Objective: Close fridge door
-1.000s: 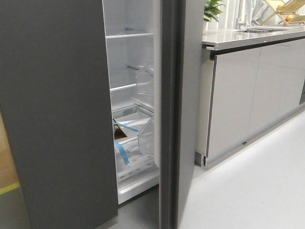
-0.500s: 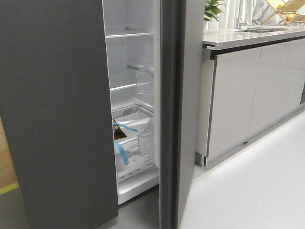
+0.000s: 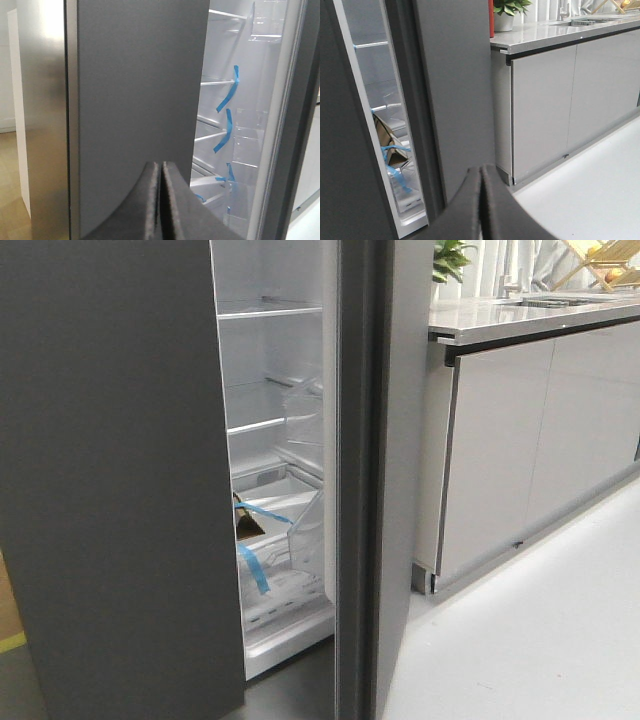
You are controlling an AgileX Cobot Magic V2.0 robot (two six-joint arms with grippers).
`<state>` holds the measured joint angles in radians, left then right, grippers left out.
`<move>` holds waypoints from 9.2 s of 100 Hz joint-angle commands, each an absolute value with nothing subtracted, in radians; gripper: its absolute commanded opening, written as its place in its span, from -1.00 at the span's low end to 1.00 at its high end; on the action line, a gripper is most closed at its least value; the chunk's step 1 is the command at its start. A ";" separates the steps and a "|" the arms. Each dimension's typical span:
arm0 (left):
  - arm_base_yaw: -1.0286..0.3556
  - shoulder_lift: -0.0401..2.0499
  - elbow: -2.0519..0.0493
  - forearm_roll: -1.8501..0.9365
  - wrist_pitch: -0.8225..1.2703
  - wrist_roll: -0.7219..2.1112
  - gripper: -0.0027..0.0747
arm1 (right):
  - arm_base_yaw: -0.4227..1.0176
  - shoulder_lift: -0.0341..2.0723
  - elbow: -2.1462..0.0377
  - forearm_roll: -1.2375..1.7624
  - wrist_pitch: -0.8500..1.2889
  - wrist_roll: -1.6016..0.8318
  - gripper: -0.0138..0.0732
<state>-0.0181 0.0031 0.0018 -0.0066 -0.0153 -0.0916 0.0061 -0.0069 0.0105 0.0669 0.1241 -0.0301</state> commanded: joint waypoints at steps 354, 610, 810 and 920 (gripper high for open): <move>-0.023 0.022 0.030 -0.008 -0.092 -0.095 -0.99 | -0.002 -0.020 0.024 0.060 0.052 -0.034 -0.86; -0.023 0.022 0.030 -0.008 -0.092 -0.095 -0.99 | 0.074 0.814 -0.999 0.071 0.039 -0.033 -0.86; -0.023 0.022 0.030 -0.008 -0.092 -0.095 -0.99 | 0.479 1.322 -1.358 0.074 -0.076 -0.024 -0.86; -0.023 0.022 0.030 -0.008 -0.092 -0.095 -0.99 | 0.506 1.703 -1.778 0.036 0.025 -0.022 -0.86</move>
<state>-0.0181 0.0031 0.0018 -0.0066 -0.0153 -0.0916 0.5073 1.7464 -1.7443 0.0543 0.1116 -0.0211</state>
